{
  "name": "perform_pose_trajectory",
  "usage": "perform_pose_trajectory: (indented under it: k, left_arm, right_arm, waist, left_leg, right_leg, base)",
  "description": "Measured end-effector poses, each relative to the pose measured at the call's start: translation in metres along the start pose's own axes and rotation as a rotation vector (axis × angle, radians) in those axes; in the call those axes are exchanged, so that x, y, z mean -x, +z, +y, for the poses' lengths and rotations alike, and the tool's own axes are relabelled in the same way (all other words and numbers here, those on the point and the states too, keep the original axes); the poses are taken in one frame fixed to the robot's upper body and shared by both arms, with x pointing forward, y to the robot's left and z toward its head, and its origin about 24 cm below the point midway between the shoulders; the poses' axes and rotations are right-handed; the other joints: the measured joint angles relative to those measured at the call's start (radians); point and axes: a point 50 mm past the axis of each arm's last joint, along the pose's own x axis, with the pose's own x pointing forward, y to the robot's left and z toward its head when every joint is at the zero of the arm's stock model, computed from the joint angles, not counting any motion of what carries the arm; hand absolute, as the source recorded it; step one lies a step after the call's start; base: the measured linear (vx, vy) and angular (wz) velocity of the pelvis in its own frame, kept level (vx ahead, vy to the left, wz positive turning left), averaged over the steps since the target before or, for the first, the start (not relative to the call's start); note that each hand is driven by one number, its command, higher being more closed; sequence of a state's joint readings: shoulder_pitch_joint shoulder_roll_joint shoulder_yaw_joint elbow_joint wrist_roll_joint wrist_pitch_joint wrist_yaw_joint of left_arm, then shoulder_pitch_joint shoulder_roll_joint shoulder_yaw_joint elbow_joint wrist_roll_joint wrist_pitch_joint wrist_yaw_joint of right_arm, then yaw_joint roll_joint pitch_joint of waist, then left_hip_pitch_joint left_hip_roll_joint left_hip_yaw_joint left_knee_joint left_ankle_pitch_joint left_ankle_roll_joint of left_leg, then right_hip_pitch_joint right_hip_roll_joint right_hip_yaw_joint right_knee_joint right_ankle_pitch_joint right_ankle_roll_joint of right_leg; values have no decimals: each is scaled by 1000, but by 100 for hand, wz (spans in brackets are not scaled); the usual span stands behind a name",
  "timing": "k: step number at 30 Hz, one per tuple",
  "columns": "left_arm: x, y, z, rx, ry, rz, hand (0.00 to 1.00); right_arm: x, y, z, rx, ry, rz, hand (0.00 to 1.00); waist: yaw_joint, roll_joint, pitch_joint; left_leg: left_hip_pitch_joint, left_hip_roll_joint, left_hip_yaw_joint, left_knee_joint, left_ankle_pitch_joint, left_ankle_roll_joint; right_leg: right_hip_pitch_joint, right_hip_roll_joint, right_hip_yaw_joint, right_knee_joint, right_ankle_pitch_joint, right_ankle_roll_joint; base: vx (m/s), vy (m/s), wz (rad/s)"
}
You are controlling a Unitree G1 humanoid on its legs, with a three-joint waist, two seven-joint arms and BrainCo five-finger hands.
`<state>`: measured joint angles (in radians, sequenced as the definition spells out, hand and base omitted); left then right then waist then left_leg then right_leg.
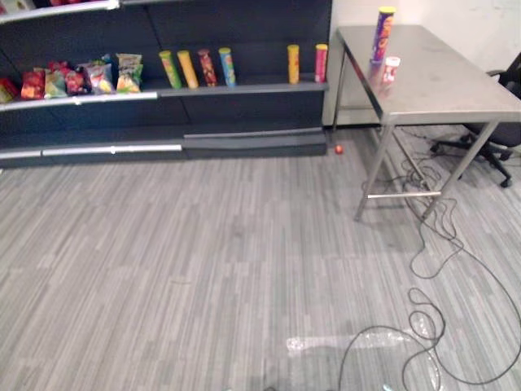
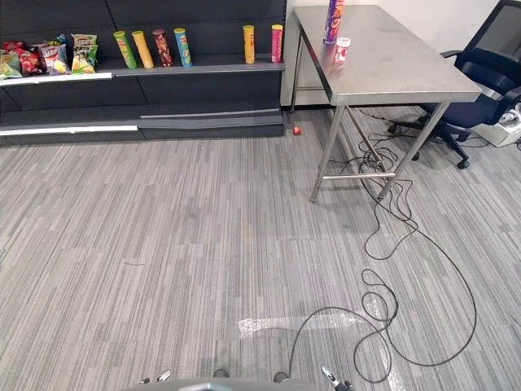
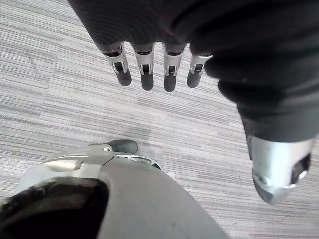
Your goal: Put the gum and the chips on the shelf.
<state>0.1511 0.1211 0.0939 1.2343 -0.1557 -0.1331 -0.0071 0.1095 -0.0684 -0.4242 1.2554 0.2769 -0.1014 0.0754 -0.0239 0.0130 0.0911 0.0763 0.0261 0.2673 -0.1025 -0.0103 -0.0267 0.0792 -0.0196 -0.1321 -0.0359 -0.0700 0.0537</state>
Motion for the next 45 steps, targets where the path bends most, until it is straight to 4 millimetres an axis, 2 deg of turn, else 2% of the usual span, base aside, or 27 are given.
perform_pose_trajectory:
  k: [15, 17, 18, 21, 23, 24, 25, 26, 28, 29, 30, 31, 33, 35, 37, 38, 39, 40, 41, 42, 43, 44, 45]
  left_arm:
    - [-1, 4, -1, -15, -5, -17, 0]
    - [-2, 9, -4, -30, -14, -26, 0]
    - [-3, 11, -4, -24, -16, -32, 0]
    - [-5, 23, -7, -9, -22, -65, 0]
    - [-5, 23, -7, 30, -18, -66, 0]
    - [-5, 24, -6, 33, -17, -69, 0]
    - [-5, 26, -5, 39, -14, -76, 0]
    - [-5, 28, -1, 79, -2, -87, 0]
    - [-5, 35, 1, 134, 1, -119, 0]
    - [-5, 35, 0, 157, -1, -122, 0]
    - [-5, 35, -2, 191, -6, -122, 0]
    - [-5, 35, -3, 217, -8, -121, 0]
    - [-5, 34, -6, 221, -16, -123, 0]
    - [-5, 35, -6, 223, -23, -131, 0]
    - [-4, 33, -10, 246, -23, -130, 0]
    - [-4, 31, -12, 262, -25, -126, 0]
    - [-4, 30, -12, 270, -22, -124, 0]
    - [-4, 28, -12, 277, -22, -119, 0]
    - [-4, 32, -5, 274, -7, -134, 0]
    - [-4, 32, -5, 274, -7, -136, 0]
    - [-4, 32, -3, 278, -3, -133, 0]
    - [-4, 31, 1, 269, 6, -129, 0]
    - [-4, 30, 2, 248, 7, -126, 0]
  right_arm:
    - [-1, 4, 2, 3, 7, -10, 0]
    - [-3, 14, 9, 2, 22, -38, 0]
    - [-4, 19, 12, 5, 32, -51, 0]
    - [-7, 36, 26, -2, 70, -107, 0]
    - [-7, 36, 25, -22, 68, -106, 0]
    - [-6, 35, 24, -29, 65, -105, 0]
    - [-6, 35, 25, -28, 69, -107, 0]
    - [-6, 33, 28, -20, 77, -108, 0]
    - [-6, 31, 26, 4, 79, -108, 0]
    - [-5, 30, 25, 3, 75, -109, 0]
    - [-5, 31, 24, -5, 72, -110, 0]
    - [-5, 32, 21, -7, 65, -115, 0]
    - [-6, 35, 20, -22, 62, -121, 0]
    - [-6, 35, 20, -21, 61, -122, 0]
    - [-5, 37, 16, -10, 57, -131, 0]
    - [-6, 42, 16, 7, 60, -142, 0]
    - [-6, 42, 16, 12, 59, -143, 0]
    - [-6, 41, 17, 11, 62, -140, 0]
    - [-6, 41, 26, -10, 79, -139, 0]
    - [-7, 41, 28, -19, 88, -141, 0]
    - [-6, 39, 29, -27, 93, -138, 0]
    - [-6, 34, 29, -36, 94, -120, 0]
    - [-6, 32, 30, -53, 94, -113, 0]
  waist:
    - [-1, 0, 16]
    - [0, 6, 29]
    - [0, 18, 31]
    - [-3, 19, 85]
    - [-2, 17, 92]
    - [-2, 12, 95]
    - [-2, 3, 102]
    - [-1, -16, 114]
    - [0, -30, 131]
    - [2, -30, 134]
    - [1, -22, 146]
    - [0, -4, 152]
    - [0, 10, 156]
    - [2, 11, 156]
    - [2, 27, 156]
    - [2, 44, 161]
    - [3, 47, 162]
    - [5, 45, 155]
    - [7, 6, 149]
    - [6, 5, 147]
    - [8, -4, 139]
    - [10, -24, 110]
    - [11, -27, 96]
  left_leg:
    - [10, 2, 7, 0, -4, -6]
    - [-16, 9, 19, 0, 0, -1]
    - [-25, 9, 24, 1, 3, -1]
    - [-59, 10, 25, 5, 18, -2]
    - [-52, 10, 26, 6, 17, -4]
    - [-53, 11, 26, 21, 4, -21]
    - [-68, 14, 26, 69, -12, -36]
    - [-126, 23, 33, 208, -48, -54]
    - [-245, 52, 50, 476, -58, -47]
    - [-276, 62, 47, 540, -59, -47]
    - [-333, 81, 32, 642, -93, -54]
    - [-358, 86, 10, 650, -123, -57]
    - [-392, 89, -15, 567, -124, -44]
    - [-415, 85, -41, 417, -81, -37]
    - [-425, 102, -63, 237, -6, -52]
    - [-426, 123, -68, 191, 9, -55]
    - [-425, 133, -61, 193, 59, -57]
    - [-414, 115, -50, 207, 122, -36]
    - [-425, 85, -19, 285, 41, -11]
    - [-437, 83, -14, 327, 9, 0]
    - [-440, 77, 2, 389, -27, 23]
    - [-437, 60, 29, 410, -52, 46]
    - [-428, 54, 45, 413, -62, 61]
  right_leg:
    - [14, 2, 3, -11, 2, 0]
    - [-40, 5, 9, 41, -6, -10]
    - [-60, 5, 13, 58, -10, -15]
    - [-122, 1, 20, 118, -26, -23]
    - [-127, -1, 17, 147, -46, -29]
    - [-131, -5, 17, 171, -64, -35]
    - [-133, -13, 16, 182, -75, -39]
    - [-136, -30, 11, 203, -97, -39]
    - [-124, -50, 5, 221, -115, -43]
    - [-117, -50, 6, 223, -121, -48]
    - [-104, -49, 5, 227, -130, -62]
    - [-92, -49, 4, 228, -137, -60]
    - [-92, -59, 13, 226, -148, -50]
    - [-92, -78, 25, 224, -164, -37]
    - [-79, -92, 42, 221, -192, -6]
    - [-54, -92, 59, 214, -210, 17]
    - [-39, -98, 68, 207, -218, 29]
    - [-20, -123, 86, 190, -230, 30]
    - [-5, -157, 122, 160, -199, 1]
    - [-7, -163, 133, 157, -161, 12]
    - [-4, -187, 166, 163, -118, 48]
    - [-8, -209, 194, 165, -91, 51]
    - [-15, -220, 203, 172, -55, 60]
  base:
    - [6, -8, -1]
    - [-27, -16, -14]
    - [-39, -5, -24]
    - [-20, 0, -8]
    - [8, -18, 8]
    - [27, -28, 11]
    - [17, -42, 16]
    - [-19, -73, 20]
    - [-14, -105, 21]
    - [48, -48, 14]
    - [79, 50, 7]
    - [94, 86, 2]
    - [134, 153, -11]
    - [206, 198, -13]
    - [314, 277, -24]
    - [391, 349, -36]
    - [350, 310, -38]
    - [565, 414, -46]
    - [490, 298, -42]
    - [568, 365, -39]
    - [464, 303, -26]
    - [549, 339, -33]
    - [443, 232, -39]
